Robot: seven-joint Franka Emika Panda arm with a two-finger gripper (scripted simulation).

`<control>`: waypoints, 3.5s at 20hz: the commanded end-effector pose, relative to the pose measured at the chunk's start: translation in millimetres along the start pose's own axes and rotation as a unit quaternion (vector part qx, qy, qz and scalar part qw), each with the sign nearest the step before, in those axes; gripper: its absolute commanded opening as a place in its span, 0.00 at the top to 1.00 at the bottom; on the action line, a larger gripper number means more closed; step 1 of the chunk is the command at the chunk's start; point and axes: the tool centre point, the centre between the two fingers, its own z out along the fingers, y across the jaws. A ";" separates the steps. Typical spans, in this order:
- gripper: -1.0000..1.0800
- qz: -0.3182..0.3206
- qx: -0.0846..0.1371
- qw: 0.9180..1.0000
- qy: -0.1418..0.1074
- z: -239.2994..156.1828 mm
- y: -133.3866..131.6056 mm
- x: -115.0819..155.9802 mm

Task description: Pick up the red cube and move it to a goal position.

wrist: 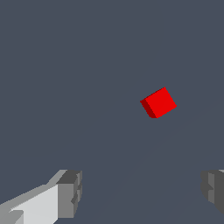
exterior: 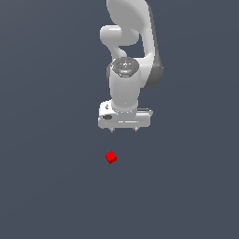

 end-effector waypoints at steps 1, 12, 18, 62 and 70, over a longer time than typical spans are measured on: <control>0.04 0.000 0.000 1.000 0.000 0.0 0.0 0.0; 0.04 -0.034 -0.001 0.999 0.000 18.8 10.1 5.1; 0.04 -0.084 -0.002 0.996 -0.001 45.9 24.0 13.7; 1.00 -0.269 -0.008 0.963 -0.003 136.5 62.6 59.1; 1.00 -0.269 -0.008 0.963 -0.003 95.0 49.1 47.7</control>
